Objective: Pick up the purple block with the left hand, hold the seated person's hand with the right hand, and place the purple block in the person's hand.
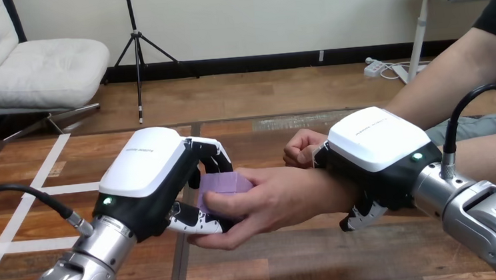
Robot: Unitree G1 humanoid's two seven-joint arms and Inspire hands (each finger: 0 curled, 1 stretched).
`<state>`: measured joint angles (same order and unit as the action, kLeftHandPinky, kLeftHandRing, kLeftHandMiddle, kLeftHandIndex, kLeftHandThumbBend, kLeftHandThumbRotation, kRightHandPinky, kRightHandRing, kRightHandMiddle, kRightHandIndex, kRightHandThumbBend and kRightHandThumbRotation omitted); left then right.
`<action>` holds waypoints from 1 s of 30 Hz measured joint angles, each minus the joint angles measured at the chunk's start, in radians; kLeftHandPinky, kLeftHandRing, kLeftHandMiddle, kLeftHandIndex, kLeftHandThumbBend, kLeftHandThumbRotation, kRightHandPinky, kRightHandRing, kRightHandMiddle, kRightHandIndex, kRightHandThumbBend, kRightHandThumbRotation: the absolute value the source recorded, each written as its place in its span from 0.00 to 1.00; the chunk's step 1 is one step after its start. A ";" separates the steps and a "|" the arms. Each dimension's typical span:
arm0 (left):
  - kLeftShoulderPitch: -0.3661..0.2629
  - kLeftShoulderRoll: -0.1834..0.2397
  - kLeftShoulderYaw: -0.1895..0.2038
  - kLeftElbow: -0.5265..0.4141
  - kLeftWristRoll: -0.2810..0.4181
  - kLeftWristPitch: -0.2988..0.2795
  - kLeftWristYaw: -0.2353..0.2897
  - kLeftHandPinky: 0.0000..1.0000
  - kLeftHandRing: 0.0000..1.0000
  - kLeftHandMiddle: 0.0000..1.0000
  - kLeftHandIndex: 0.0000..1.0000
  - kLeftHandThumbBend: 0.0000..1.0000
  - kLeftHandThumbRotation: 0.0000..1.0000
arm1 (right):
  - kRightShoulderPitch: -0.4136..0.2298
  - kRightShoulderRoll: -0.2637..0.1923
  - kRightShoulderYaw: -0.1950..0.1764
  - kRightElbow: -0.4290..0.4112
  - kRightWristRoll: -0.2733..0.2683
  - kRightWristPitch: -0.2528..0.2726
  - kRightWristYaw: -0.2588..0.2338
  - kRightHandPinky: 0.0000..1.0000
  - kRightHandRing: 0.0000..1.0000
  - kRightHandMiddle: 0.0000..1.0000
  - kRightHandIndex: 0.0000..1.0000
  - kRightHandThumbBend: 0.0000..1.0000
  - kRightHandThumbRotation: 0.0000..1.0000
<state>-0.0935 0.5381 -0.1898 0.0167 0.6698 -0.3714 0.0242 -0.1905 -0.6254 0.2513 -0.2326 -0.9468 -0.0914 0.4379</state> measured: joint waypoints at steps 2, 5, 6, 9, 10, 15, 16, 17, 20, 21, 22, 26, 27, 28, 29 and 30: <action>0.000 0.000 0.000 0.000 0.000 0.000 -0.002 0.36 0.42 0.46 0.47 0.63 0.00 | 0.000 0.001 0.000 0.000 -0.002 0.000 0.000 0.41 0.49 0.55 0.59 0.77 0.00; 0.000 0.000 0.000 0.000 0.002 0.000 -0.003 0.36 0.42 0.46 0.47 0.64 0.00 | 0.000 0.001 0.001 0.000 -0.005 0.000 0.000 0.43 0.52 0.58 0.61 0.78 0.00; 0.000 0.000 0.000 0.000 0.004 0.000 -0.003 0.36 0.42 0.46 0.47 0.64 0.00 | 0.000 0.001 0.001 0.000 -0.007 0.000 0.000 0.44 0.53 0.59 0.61 0.78 0.00; 0.000 0.000 0.000 0.000 0.007 0.000 -0.003 0.36 0.42 0.47 0.48 0.65 0.00 | 0.000 0.001 0.001 0.000 -0.011 0.001 0.000 0.50 0.58 0.63 0.64 0.77 0.01; 0.000 0.000 0.000 0.000 0.008 0.000 -0.003 0.36 0.42 0.47 0.48 0.65 0.00 | 0.000 0.001 0.002 -0.001 -0.012 0.001 0.000 0.52 0.59 0.64 0.64 0.77 0.01; 0.000 0.001 0.000 -0.011 0.042 0.013 -0.012 0.41 0.50 0.55 0.56 0.68 0.00 | 0.000 0.001 0.010 -0.004 -0.026 0.001 0.003 0.58 0.65 0.69 0.68 0.79 0.04; 0.000 0.001 0.000 -0.017 0.051 0.020 -0.020 0.42 0.52 0.57 0.58 0.69 0.00 | 0.000 0.001 0.013 -0.004 -0.032 0.001 0.003 0.59 0.66 0.70 0.68 0.79 0.04; 0.000 0.002 0.000 -0.021 0.056 0.024 -0.027 0.47 0.58 0.63 0.63 0.71 0.01 | 0.000 0.001 0.015 -0.005 -0.036 0.001 0.003 0.61 0.68 0.71 0.69 0.80 0.06; 0.000 0.004 -0.001 -0.033 0.073 0.036 -0.048 0.53 0.65 0.70 0.70 0.74 0.03 | 0.000 0.001 0.021 -0.005 -0.046 0.000 0.003 0.63 0.70 0.73 0.71 0.81 0.07; 0.000 0.004 -0.001 -0.037 0.078 0.040 -0.056 0.55 0.67 0.73 0.72 0.75 0.05 | 0.000 0.001 0.022 -0.005 -0.050 -0.002 0.003 0.64 0.71 0.74 0.71 0.81 0.07; 0.000 0.005 -0.001 -0.040 0.083 0.043 -0.064 0.57 0.69 0.75 0.74 0.75 0.06 | 0.000 0.000 0.023 -0.005 -0.052 -0.004 0.002 0.65 0.71 0.74 0.72 0.81 0.08; 0.000 0.009 -0.001 -0.046 0.092 0.049 -0.090 0.70 0.79 0.85 0.84 0.77 0.15 | 0.000 -0.001 0.025 -0.004 -0.056 -0.013 -0.001 0.68 0.74 0.77 0.75 0.81 0.09; 0.000 0.010 -0.001 -0.046 0.094 0.049 -0.094 0.72 0.81 0.86 0.85 0.78 0.17 | 0.000 -0.002 0.025 -0.004 -0.056 -0.014 -0.003 0.68 0.75 0.77 0.76 0.81 0.09; 0.000 0.012 -0.001 -0.046 0.096 0.048 -0.097 0.74 0.82 0.87 0.86 0.78 0.18 | 0.000 -0.002 0.025 -0.004 -0.056 -0.016 -0.004 0.69 0.75 0.77 0.76 0.81 0.09; 0.000 0.013 -0.002 -0.046 0.098 0.048 -0.099 0.76 0.84 0.88 0.87 0.78 0.20 | 0.000 -0.002 0.025 -0.003 -0.056 -0.017 -0.005 0.69 0.75 0.78 0.76 0.82 0.09; 0.000 0.015 -0.002 -0.046 0.101 0.048 -0.101 0.78 0.85 0.89 0.88 0.78 0.22 | 0.000 -0.002 0.025 -0.003 -0.056 -0.019 -0.008 0.69 0.75 0.78 0.77 0.82 0.09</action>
<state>-0.0935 0.5535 -0.1916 -0.0294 0.7708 -0.3237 -0.0765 -0.1904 -0.6278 0.2765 -0.2353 -1.0026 -0.1104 0.4300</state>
